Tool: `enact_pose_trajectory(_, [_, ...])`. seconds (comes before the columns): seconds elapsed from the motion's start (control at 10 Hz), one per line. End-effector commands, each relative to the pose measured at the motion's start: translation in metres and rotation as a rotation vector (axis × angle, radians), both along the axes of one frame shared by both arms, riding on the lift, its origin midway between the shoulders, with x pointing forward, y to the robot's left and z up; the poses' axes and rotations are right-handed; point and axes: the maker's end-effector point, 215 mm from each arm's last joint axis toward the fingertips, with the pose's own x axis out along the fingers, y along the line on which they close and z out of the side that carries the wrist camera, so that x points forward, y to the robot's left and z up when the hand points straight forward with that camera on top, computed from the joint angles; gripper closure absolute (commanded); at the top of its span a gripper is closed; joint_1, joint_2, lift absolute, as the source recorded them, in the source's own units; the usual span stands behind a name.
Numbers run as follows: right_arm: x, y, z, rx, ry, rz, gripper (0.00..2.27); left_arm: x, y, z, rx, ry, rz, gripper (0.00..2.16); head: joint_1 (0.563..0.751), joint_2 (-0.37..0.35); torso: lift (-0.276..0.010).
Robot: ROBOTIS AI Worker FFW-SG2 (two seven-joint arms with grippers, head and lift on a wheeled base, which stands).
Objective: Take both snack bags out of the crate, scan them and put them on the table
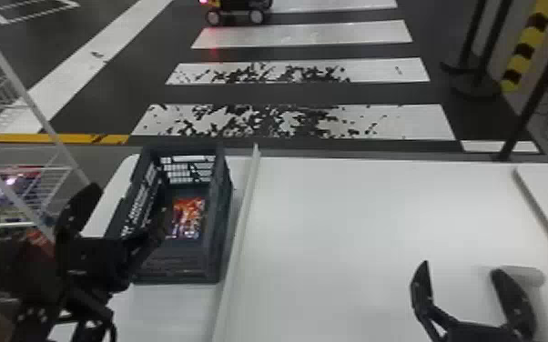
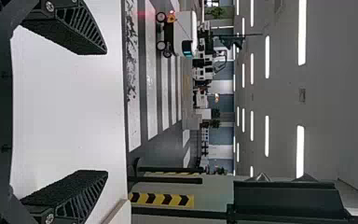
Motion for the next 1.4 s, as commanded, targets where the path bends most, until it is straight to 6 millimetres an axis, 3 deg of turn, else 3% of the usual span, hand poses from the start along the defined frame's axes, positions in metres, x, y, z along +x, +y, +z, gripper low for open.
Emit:
enact_pose_trajectory(0.0, [-0.001,0.004,-0.008,-0.005,0.026,0.008,0.08,0.021,0.02,-0.003,0.004,0.065,0.022,0.1,0.695,0.178,-0.094])
enact_pose_trajectory(0.2, [-0.003,0.008,-0.012,-0.005,0.039,0.013,0.08,0.05,0.043,0.008,-0.023,0.1,0.032,0.14,0.695,0.21,-0.094])
enact_pose_trajectory(0.4, [-0.007,0.007,-0.016,-0.009,0.05,0.013,0.07,0.077,0.054,0.0,-0.009,0.157,0.033,0.15,0.695,0.234,-0.094])
enact_pose_trajectory(0.7, [-0.009,0.009,-0.022,-0.02,0.07,0.014,0.07,0.112,0.065,-0.035,-0.061,0.305,0.025,0.15,0.695,0.244,-0.094])
enact_pose_trajectory(0.9, [-0.009,0.009,-0.024,-0.023,0.079,0.014,0.07,0.131,0.054,-0.063,-0.061,0.424,-0.008,0.15,0.695,0.246,-0.094])
enact_pose_trajectory(1.3, [-0.012,0.009,-0.027,-0.025,0.086,0.014,0.07,0.143,0.044,-0.112,-0.069,0.614,-0.045,0.15,0.695,0.221,-0.094])
